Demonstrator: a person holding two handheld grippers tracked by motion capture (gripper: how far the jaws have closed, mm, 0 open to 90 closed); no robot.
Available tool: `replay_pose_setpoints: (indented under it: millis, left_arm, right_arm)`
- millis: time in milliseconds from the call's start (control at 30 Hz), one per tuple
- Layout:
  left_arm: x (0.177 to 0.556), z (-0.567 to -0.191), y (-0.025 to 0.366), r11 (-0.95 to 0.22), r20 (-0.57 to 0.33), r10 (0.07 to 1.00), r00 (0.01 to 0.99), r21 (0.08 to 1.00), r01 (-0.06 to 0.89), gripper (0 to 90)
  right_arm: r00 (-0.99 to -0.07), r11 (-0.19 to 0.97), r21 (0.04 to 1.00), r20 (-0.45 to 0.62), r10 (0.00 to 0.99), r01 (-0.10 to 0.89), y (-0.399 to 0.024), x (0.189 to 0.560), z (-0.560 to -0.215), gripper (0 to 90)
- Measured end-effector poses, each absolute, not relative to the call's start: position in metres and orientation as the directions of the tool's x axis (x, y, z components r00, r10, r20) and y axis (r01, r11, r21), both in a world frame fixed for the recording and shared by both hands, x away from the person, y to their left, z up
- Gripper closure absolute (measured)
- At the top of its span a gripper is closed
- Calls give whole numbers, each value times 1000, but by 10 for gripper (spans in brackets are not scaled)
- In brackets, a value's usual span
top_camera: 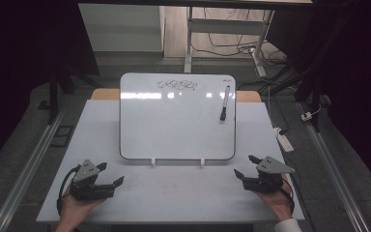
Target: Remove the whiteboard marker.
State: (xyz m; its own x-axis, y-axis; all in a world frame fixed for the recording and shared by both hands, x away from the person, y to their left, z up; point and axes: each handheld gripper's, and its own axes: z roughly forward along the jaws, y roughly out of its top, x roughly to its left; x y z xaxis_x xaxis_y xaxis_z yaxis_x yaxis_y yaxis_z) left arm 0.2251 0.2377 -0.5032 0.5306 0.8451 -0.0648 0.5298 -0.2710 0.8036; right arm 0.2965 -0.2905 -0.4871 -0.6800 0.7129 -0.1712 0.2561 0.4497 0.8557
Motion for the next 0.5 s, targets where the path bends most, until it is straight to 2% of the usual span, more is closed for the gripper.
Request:
replay_pose_setpoints:
  millis: [500]
  left_arm:
    - [229, -506, 234, -291, -55, 847, 529, 784, 548, 204]
  right_arm:
    - [-677, 450, 851, -164, 717, 270, -289, 297, -488, 264]
